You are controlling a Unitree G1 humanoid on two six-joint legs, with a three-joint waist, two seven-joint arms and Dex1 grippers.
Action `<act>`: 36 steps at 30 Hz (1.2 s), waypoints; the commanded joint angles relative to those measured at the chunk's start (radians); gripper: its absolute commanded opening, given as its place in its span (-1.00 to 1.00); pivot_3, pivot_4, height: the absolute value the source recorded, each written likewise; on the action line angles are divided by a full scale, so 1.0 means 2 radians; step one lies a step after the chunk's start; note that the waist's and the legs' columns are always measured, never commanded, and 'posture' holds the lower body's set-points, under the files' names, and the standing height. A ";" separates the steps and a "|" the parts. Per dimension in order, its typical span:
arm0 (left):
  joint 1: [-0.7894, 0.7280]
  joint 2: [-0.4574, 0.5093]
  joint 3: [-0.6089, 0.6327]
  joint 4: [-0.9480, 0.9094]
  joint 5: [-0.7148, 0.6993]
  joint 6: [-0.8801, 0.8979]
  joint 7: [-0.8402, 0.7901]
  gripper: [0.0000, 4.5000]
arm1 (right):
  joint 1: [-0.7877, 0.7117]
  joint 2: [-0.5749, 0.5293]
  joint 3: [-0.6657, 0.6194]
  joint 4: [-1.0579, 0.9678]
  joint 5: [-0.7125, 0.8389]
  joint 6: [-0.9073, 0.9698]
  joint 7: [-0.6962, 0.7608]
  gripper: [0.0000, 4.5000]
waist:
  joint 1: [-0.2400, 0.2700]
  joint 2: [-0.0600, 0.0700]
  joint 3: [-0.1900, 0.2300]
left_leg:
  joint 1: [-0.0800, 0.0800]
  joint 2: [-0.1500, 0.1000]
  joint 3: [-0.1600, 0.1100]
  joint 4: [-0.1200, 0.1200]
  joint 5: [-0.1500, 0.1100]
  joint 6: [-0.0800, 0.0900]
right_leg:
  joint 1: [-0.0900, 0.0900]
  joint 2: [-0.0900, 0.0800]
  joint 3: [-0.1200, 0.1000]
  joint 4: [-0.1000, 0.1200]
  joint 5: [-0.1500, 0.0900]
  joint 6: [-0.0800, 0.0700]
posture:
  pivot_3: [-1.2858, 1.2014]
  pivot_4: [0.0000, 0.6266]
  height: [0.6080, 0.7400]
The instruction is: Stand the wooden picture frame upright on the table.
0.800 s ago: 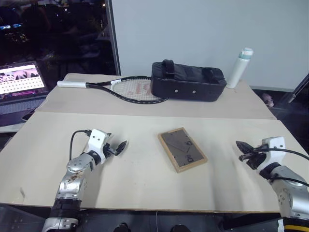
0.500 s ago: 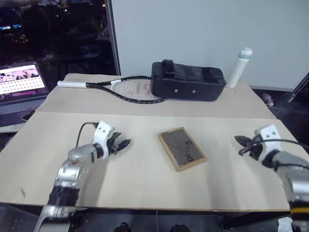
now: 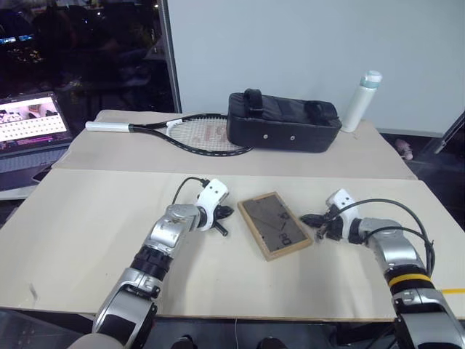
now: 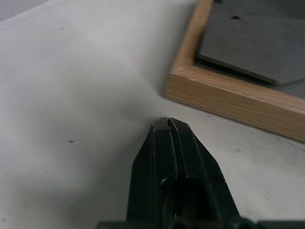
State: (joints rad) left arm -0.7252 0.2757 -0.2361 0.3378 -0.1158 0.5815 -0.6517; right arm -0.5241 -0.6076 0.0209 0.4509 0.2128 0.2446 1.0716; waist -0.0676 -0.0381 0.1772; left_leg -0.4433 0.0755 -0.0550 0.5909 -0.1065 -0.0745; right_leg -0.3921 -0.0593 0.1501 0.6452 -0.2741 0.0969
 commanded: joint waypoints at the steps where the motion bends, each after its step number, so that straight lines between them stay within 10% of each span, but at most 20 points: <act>1: 0.014 0.002 0.001 -0.035 0.000 0.016 -0.002 -0.98 | 0.029 -0.012 0.000 -0.124 0.045 0.088 0.021 -1.00 | 0.000 0.000 0.000 | 0.000 0.000 0.000 0.000 0.000 0.000 | 0.000 0.000 0.000 0.000 0.000 0.000 | 0.03 -0.52 0.71; 10: 0.080 0.092 0.075 -0.180 -0.126 0.191 -0.092 -0.98 | 0.062 -0.013 0.004 -0.218 0.044 0.137 -0.009 -1.00 | -0.004 0.000 0.000 | 0.001 0.000 0.000 0.000 0.000 0.000 | -0.001 0.000 0.000 0.001 0.000 0.000 | 0.03 -0.52 0.71; 15: 0.037 0.056 0.276 -0.167 -0.234 0.446 -0.039 -0.98 | 0.056 -0.048 0.006 -0.172 0.006 0.083 -0.004 -1.00 | 0.004 0.000 0.000 | 0.000 0.000 0.000 0.001 0.000 0.000 | -0.001 0.000 0.000 0.001 -0.001 0.000 | 0.03 -0.52 0.71; 28: -0.003 0.066 0.160 -0.037 -0.411 0.516 0.118 0.97 | 0.064 -0.023 0.014 -0.187 0.038 0.092 0.014 -1.00 | 0.001 0.001 0.000 | 0.000 0.000 -0.001 0.000 0.000 0.000 | 0.000 0.000 -0.001 0.001 -0.001 0.000 | 0.03 -0.52 0.71; 36: -0.001 -0.037 0.169 -0.034 -0.445 0.516 0.208 0.99 | 0.087 -0.002 0.020 -0.251 0.054 0.131 -0.006 -1.00 | 0.017 0.001 -0.001 | 0.001 -0.001 -0.001 0.001 0.000 -0.001 | 0.002 -0.001 -0.002 0.000 -0.001 0.000 | 0.03 -0.52 0.71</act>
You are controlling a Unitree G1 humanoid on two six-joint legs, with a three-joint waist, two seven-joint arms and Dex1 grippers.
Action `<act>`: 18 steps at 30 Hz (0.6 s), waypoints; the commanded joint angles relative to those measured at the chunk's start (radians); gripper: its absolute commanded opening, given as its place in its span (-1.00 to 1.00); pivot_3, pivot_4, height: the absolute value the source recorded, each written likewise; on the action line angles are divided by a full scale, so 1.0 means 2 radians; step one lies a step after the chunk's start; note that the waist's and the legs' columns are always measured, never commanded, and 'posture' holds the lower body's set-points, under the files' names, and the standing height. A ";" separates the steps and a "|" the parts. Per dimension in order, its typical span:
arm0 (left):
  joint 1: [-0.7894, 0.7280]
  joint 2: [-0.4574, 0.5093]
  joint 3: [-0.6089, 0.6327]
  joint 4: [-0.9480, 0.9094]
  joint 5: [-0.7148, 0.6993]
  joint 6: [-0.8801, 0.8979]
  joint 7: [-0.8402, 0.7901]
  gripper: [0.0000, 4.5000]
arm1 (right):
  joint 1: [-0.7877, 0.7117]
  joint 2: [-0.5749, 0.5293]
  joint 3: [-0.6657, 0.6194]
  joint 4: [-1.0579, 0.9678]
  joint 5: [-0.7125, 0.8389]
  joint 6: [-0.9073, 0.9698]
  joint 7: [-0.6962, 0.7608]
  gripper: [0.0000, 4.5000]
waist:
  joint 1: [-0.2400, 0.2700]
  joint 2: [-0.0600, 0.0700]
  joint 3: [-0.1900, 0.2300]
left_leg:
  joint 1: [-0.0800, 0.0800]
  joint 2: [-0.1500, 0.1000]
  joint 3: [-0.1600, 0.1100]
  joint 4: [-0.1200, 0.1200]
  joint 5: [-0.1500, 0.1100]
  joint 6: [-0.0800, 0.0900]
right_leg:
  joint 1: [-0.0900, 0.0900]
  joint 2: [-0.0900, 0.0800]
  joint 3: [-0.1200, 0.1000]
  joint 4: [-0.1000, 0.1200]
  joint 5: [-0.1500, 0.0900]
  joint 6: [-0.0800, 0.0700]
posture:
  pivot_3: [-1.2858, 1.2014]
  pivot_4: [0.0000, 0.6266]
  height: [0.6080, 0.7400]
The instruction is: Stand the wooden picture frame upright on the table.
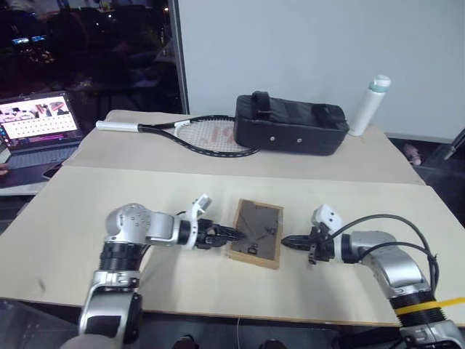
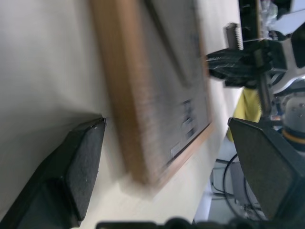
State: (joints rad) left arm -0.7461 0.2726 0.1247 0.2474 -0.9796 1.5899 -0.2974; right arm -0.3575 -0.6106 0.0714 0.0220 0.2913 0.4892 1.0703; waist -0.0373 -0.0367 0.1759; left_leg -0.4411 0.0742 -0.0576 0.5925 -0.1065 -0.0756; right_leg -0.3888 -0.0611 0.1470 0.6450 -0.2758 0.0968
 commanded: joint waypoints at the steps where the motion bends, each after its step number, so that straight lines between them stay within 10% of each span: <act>1: 0.010 -0.041 -0.007 0.007 -0.013 0.012 0.037 0.99 | 0.006 0.000 -0.007 -0.039 0.016 0.010 -0.009 -1.00 | 0.003 0.000 0.000 | 0.000 0.000 0.000 0.000 0.000 0.000 | 0.000 0.000 0.000 0.000 0.000 0.000 | 0.03 -0.52 0.71; 7: 0.016 -0.026 0.014 -0.017 -0.039 0.012 0.053 0.66 | 0.011 -0.004 -0.018 -0.039 0.016 0.008 -0.022 -1.00 | 0.000 0.000 0.000 | 0.000 0.000 0.000 0.000 0.000 0.000 | 0.000 0.000 0.000 -0.001 0.000 0.000 | 0.03 -0.52 0.71; 14: 0.010 -0.002 0.031 -0.018 -0.073 0.012 0.054 -0.44 | -0.029 -0.042 -0.060 -0.041 0.035 0.023 -0.017 -1.00 | -0.006 0.000 0.000 | 0.000 0.000 0.000 -0.001 0.000 0.000 | -0.001 0.000 0.000 0.000 0.000 0.000 | 0.03 -0.52 0.71; 18: -0.002 0.011 0.036 -0.038 -0.099 0.012 0.042 -0.50 | -0.095 -0.059 -0.108 -0.040 0.095 0.074 -0.017 -1.00 | -0.012 0.000 0.001 | -0.001 0.000 0.000 0.000 0.000 0.000 | -0.002 0.000 0.000 0.000 0.000 0.000 | 0.03 -0.52 0.71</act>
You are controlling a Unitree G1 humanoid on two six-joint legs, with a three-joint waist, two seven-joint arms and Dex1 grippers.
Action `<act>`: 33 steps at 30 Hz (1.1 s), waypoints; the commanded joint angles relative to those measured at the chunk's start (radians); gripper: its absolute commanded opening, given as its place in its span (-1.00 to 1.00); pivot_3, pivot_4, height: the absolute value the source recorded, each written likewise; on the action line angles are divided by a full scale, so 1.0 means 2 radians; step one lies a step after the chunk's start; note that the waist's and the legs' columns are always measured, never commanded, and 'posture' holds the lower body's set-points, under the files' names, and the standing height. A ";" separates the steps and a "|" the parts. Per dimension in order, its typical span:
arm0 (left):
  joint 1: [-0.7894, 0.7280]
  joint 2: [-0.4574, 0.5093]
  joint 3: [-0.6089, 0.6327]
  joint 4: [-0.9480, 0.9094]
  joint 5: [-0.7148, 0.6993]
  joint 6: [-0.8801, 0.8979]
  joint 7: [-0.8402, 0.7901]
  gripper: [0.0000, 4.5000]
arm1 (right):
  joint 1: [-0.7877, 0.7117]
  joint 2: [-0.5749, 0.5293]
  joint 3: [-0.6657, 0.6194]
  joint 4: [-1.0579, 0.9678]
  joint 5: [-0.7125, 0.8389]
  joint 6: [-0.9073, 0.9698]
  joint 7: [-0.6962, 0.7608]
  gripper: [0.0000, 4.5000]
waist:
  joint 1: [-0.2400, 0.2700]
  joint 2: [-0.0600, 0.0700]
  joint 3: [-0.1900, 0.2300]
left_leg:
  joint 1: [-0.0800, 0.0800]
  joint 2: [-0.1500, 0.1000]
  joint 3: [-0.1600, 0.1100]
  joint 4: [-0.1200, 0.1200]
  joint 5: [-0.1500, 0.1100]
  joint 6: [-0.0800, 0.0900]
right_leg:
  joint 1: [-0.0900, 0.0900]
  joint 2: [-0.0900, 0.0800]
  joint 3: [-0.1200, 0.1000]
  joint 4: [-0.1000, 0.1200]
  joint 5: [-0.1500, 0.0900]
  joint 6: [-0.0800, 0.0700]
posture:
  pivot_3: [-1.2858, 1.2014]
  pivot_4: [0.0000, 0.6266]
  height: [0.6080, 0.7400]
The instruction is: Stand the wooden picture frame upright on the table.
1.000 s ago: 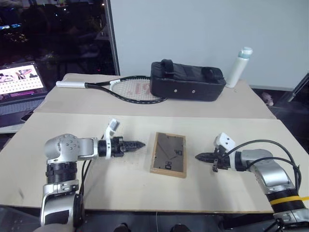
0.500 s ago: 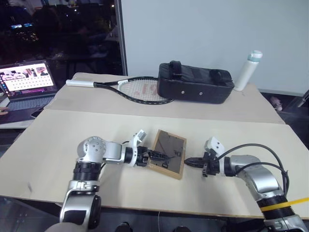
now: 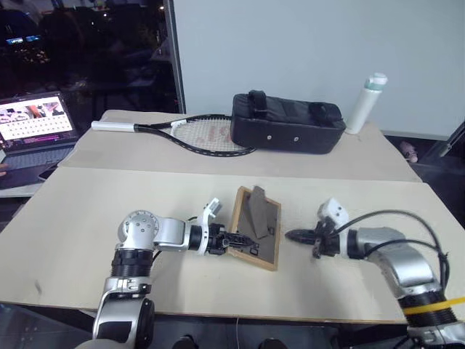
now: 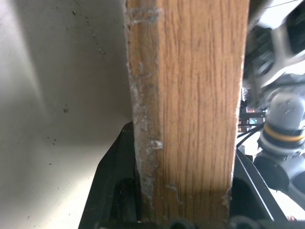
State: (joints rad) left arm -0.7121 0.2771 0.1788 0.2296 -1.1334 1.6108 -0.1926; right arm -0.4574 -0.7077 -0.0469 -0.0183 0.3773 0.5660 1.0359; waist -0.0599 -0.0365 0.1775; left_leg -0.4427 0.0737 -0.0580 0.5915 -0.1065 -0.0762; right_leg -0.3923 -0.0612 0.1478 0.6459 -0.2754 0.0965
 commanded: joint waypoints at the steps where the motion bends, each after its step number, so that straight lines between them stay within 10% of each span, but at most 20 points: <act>1: -0.022 0.013 0.005 -0.036 -0.025 0.002 -0.016 -0.50 | -0.060 -0.009 -0.053 -0.019 0.065 0.049 -0.001 -1.00 | -0.001 0.000 0.000 | 0.000 0.000 0.000 0.000 0.000 0.000 | 0.000 0.000 0.000 0.000 0.000 0.000 | 0.03 -0.52 0.71; 6: -0.040 0.023 -0.010 -0.058 -0.034 0.002 -0.037 -0.50 | -0.104 0.010 -0.036 -0.009 0.100 0.092 0.008 -1.00 | -0.002 0.000 0.000 | -0.001 0.000 0.000 -0.001 0.000 0.000 | 0.000 0.000 0.000 -0.001 0.000 0.000 | 0.03 -0.52 0.71; 20: -0.062 0.036 -0.026 -0.120 -0.069 0.002 -0.062 -0.50 | -0.133 0.044 0.026 0.016 0.117 0.107 0.053 0.91 | -0.002 0.000 0.000 | -0.006 0.000 -0.001 0.000 0.000 0.000 | -0.006 0.000 0.000 0.001 0.001 -0.002 | 0.03 -0.52 0.71; 33: -0.077 0.047 0.012 -0.039 -0.039 -0.004 -0.098 -0.50 | -0.097 0.001 0.000 -0.097 0.187 0.144 0.081 0.96 | 0.003 0.000 0.001 | -0.007 0.000 -0.001 0.000 0.000 0.000 | -0.007 0.000 -0.001 0.001 0.000 -0.001 | 0.03 -0.52 0.71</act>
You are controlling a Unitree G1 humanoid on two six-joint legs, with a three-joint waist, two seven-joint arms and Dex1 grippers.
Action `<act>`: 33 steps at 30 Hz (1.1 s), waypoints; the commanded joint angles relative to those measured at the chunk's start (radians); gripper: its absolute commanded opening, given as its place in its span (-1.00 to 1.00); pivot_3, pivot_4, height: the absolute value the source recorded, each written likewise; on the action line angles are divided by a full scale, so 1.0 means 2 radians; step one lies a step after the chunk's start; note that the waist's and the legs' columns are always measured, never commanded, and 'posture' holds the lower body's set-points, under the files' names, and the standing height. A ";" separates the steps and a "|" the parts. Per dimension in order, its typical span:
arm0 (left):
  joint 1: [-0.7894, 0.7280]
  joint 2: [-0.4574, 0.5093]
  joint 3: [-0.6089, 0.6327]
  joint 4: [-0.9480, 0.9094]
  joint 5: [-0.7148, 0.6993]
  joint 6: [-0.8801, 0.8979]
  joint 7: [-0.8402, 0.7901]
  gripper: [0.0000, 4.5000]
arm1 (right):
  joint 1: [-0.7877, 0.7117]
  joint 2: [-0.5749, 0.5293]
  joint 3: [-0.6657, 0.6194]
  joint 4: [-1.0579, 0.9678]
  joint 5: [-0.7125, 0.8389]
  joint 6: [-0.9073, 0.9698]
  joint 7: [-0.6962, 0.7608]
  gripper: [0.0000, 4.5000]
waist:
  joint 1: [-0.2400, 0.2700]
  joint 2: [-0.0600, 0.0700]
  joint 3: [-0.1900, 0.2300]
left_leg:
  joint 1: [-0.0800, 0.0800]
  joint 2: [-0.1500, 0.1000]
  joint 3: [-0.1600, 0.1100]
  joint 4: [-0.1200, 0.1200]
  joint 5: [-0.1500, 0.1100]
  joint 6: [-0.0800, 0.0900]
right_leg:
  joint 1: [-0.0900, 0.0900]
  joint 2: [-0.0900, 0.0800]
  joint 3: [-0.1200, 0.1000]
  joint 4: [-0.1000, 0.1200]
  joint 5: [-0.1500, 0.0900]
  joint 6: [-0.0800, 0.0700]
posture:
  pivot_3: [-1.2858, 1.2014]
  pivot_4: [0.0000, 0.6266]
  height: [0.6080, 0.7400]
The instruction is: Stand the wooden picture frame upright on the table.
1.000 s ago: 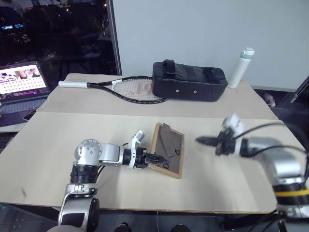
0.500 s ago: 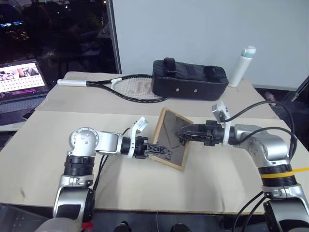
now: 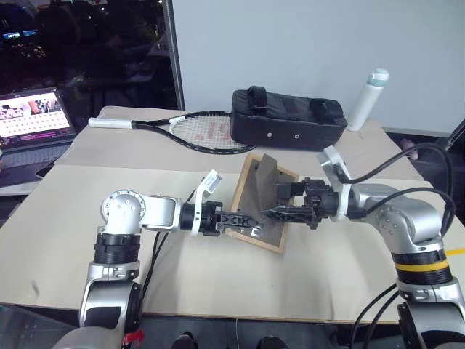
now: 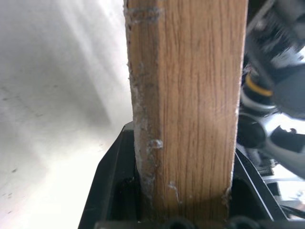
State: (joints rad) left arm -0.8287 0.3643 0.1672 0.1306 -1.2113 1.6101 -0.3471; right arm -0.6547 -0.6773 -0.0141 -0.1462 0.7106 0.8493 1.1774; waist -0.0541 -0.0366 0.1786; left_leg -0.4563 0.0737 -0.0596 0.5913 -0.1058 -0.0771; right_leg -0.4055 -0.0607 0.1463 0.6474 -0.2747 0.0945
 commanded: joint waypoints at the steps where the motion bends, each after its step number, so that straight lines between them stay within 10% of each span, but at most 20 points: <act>1: -0.021 0.004 0.022 0.019 0.001 -0.003 -0.024 -0.50 | 0.004 -0.020 -0.019 -0.039 0.024 0.002 0.012 0.96 | 0.000 0.000 0.000 | 0.000 0.000 0.000 0.000 0.000 0.000 | 0.000 0.000 0.000 0.000 0.000 0.000 | 0.03 -0.52 0.71; 15: -0.064 0.043 0.071 0.190 -0.048 0.002 -0.042 -0.50 | 0.011 -0.097 -0.039 0.063 -0.143 -0.223 -0.026 0.96 | 0.005 0.000 0.000 | 0.000 0.000 0.000 0.000 0.000 0.000 | 0.000 0.000 0.000 0.000 0.000 0.001 | 0.03 -0.52 0.71; 25: -0.068 0.038 0.046 0.260 -0.096 0.002 -0.035 -0.50 | 0.006 -0.066 0.027 0.201 -0.490 -0.729 -0.294 0.96 | 0.003 0.000 0.000 | 0.000 0.000 0.000 -0.001 0.000 -0.001 | -0.001 0.000 0.000 0.000 0.000 0.000 | 0.03 -0.52 0.71; 33: -0.065 0.029 0.003 0.230 -0.132 0.002 -0.024 -0.50 | -0.034 -0.027 0.077 0.271 -0.668 -0.859 -0.509 0.96 | 0.004 0.000 0.000 | 0.000 0.000 0.000 -0.001 0.001 -0.002 | -0.001 0.000 0.000 0.000 0.001 -0.002 | 0.03 -0.52 0.71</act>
State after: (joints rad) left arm -0.9433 0.4192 0.1709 0.6473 -1.4347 1.6115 -0.3913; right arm -0.6758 -0.7239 0.1616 0.3890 -0.5936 -0.8171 0.2513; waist -0.0471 -0.0367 0.1790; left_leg -0.4568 0.0737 -0.0596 0.5896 -0.1031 -0.0812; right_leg -0.4073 -0.0608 0.1461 0.6483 -0.2718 0.0898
